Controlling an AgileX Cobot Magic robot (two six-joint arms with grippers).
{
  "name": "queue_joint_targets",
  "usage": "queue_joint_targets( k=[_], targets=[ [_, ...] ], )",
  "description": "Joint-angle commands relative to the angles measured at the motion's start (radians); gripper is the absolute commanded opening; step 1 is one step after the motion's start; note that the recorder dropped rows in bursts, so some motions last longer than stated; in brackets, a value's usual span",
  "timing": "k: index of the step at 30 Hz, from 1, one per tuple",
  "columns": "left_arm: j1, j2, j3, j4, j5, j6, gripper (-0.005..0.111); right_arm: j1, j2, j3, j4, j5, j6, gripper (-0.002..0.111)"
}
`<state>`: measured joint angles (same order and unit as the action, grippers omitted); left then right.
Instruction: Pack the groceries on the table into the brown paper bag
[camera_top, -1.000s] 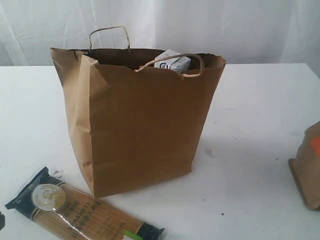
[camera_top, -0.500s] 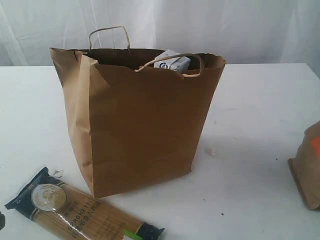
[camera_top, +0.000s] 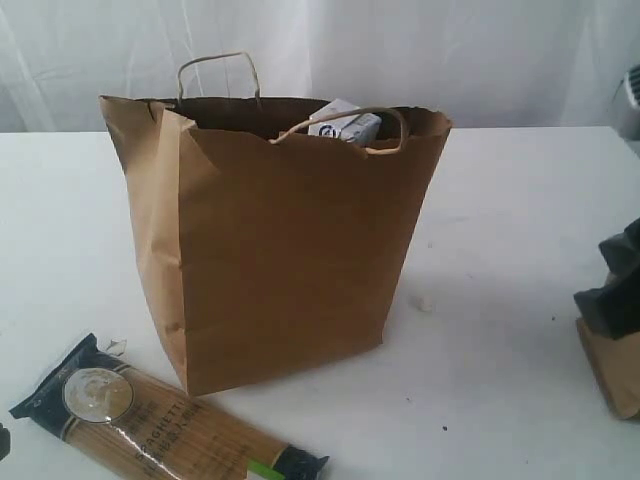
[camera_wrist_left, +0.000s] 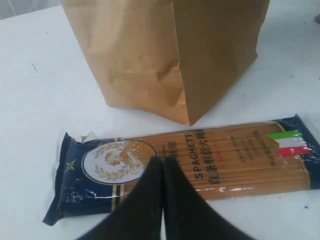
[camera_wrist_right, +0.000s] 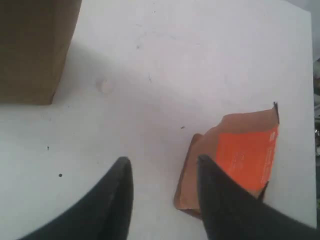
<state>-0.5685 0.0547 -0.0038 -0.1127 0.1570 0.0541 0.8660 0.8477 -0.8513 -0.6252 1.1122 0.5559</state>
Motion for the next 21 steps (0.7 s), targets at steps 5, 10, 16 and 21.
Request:
queue_joint_targets(
  k=[5, 10, 16, 21],
  targets=[
    [-0.003, -0.008, 0.004, -0.006, 0.0, -0.005, 0.0, -0.009, -0.002, 0.099, -0.096, -0.128, 0.142, 0.039],
    [-0.003, -0.008, 0.004, -0.006, 0.0, -0.005, 0.0, -0.009, -0.002, 0.148, -0.129, -0.307, 0.254, 0.039],
    [-0.003, -0.008, 0.004, -0.006, 0.0, -0.005, 0.0, -0.109, 0.037, 0.15, 0.026, -0.408, 0.194, 0.039],
    [-0.003, -0.008, 0.004, -0.006, 0.0, -0.005, 0.0, -0.281, 0.097, 0.15, 0.253, -0.485, -0.04, 0.039]
  ],
)
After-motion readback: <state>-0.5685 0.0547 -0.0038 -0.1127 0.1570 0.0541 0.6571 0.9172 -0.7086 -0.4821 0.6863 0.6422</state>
